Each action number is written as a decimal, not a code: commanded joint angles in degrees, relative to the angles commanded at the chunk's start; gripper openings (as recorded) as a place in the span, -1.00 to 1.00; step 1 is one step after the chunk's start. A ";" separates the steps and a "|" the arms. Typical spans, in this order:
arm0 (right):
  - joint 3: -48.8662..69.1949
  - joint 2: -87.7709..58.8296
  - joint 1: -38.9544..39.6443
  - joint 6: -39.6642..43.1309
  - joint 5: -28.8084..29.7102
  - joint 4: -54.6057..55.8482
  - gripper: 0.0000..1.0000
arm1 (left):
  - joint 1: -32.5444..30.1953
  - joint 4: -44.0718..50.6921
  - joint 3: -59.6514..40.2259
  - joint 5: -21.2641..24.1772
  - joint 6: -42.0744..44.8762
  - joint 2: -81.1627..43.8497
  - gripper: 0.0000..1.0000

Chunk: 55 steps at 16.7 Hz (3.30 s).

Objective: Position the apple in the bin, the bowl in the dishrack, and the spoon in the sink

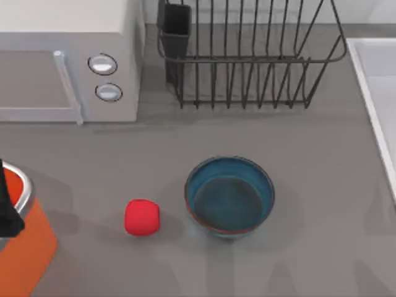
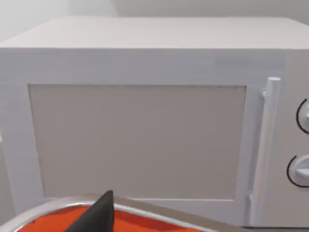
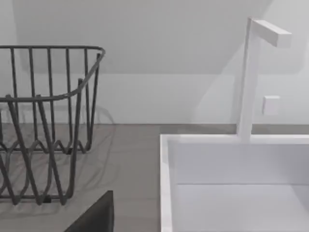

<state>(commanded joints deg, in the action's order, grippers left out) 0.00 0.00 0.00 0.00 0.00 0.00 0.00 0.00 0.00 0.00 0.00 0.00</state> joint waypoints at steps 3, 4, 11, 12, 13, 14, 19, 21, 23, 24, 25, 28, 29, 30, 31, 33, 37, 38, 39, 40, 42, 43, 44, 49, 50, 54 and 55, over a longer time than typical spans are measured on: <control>0.00 0.00 0.00 0.00 0.00 0.00 1.00 | -0.24 0.36 -0.36 0.04 -0.16 -0.56 1.00; 0.00 0.00 0.00 0.00 0.00 0.00 1.00 | -0.70 1.05 -1.16 0.11 -0.52 -1.70 1.00; 0.00 0.00 0.00 0.00 0.00 0.00 1.00 | -8.24 13.07 -16.69 0.18 -7.61 -24.03 1.00; 0.00 0.00 0.00 0.00 0.00 0.00 1.00 | -9.72 15.52 -19.83 0.15 -9.07 -28.51 1.00; 0.00 0.00 0.00 0.00 0.00 0.00 1.00 | -11.25 18.06 -23.07 0.11 -10.59 -33.16 1.00; 0.00 0.00 0.00 0.00 0.00 0.00 1.00 | -12.81 20.67 -26.39 0.06 -12.15 -37.95 1.00; 0.00 0.00 0.00 0.00 0.00 0.00 1.00 | -20.74 34.02 -43.18 -0.16 -20.12 -62.38 1.00; 0.00 0.00 0.00 0.00 0.00 0.00 1.00 | -23.79 39.13 -49.58 -0.19 -23.17 -71.71 1.00; 0.00 0.00 0.00 0.00 0.00 0.00 1.00 | -26.66 43.87 -55.55 -0.18 -26.01 -80.38 1.00; 0.00 0.00 0.00 0.00 0.00 0.00 1.00 | -27.99 46.06 -58.33 -0.17 -27.32 -84.39 1.00; 0.00 0.00 0.00 0.00 0.00 0.00 1.00 | -29.24 48.10 -60.95 -0.15 -28.56 -88.15 1.00; 0.00 0.00 0.00 0.00 0.00 0.00 1.00 | -32.37 53.22 -67.63 -0.10 -31.70 -97.72 1.00; 0.00 0.00 0.00 0.00 0.00 0.00 1.00 | -33.18 54.55 -69.40 -0.09 -32.53 -100.18 1.00; 0.00 0.00 0.00 0.00 0.00 0.00 1.00 | -33.85 55.65 -70.89 -0.08 -33.23 -102.10 1.00; 0.00 0.00 0.00 0.00 0.00 0.00 1.00 | -34.37 56.50 -72.06 -0.09 -33.79 -103.56 1.00; 0.00 0.00 0.00 0.00 0.00 0.00 1.00 | -34.86 57.31 -73.15 -0.14 -34.31 -105.15 1.00; 0.00 0.00 0.00 0.00 0.00 0.00 1.00 | -34.90 57.37 -73.23 -0.16 -34.35 -105.33 1.00; 0.00 0.00 0.00 0.00 0.00 0.00 1.00 | -34.61 57.23 -73.12 -0.17 -34.28 -105.12 1.00; 0.00 0.00 0.00 0.00 0.00 0.00 1.00 | -34.63 57.04 -72.97 -0.17 -34.24 -105.22 1.00; 0.00 0.00 0.00 0.00 0.00 0.00 1.00 | -34.66 56.27 -72.40 -0.16 -34.17 -105.61 1.00; 0.00 0.00 0.00 0.00 0.00 0.00 1.00 | -34.69 53.00 -70.55 -0.15 -34.09 -107.11 1.00; 0.00 0.00 0.00 0.00 0.00 0.00 1.00 | -34.70 50.61 -69.40 -0.14 -34.10 -108.13 1.00; 0.00 0.00 0.00 0.00 0.00 0.00 1.00 | -34.70 48.04 -68.18 -0.14 -34.10 -109.17 1.00; 0.00 0.00 0.00 0.00 0.00 0.00 1.00 | -34.77 42.25 -64.95 -0.12 -34.11 -112.17 1.00; 0.00 0.00 0.00 0.00 0.00 0.00 1.00 | -34.77 42.25 -64.95 -0.12 -34.11 -112.17 1.00; 0.00 0.00 0.00 0.00 0.00 0.00 1.00 | -34.77 42.25 -64.95 -0.12 -34.11 -112.17 0.55; 0.00 0.00 0.00 0.00 0.00 0.00 1.00 | -34.77 42.25 -64.95 -0.12 -34.11 -112.17 0.40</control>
<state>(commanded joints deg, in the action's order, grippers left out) 0.00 0.00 0.00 0.00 0.00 0.00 -34.77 42.25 -64.95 -0.12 -34.11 -112.17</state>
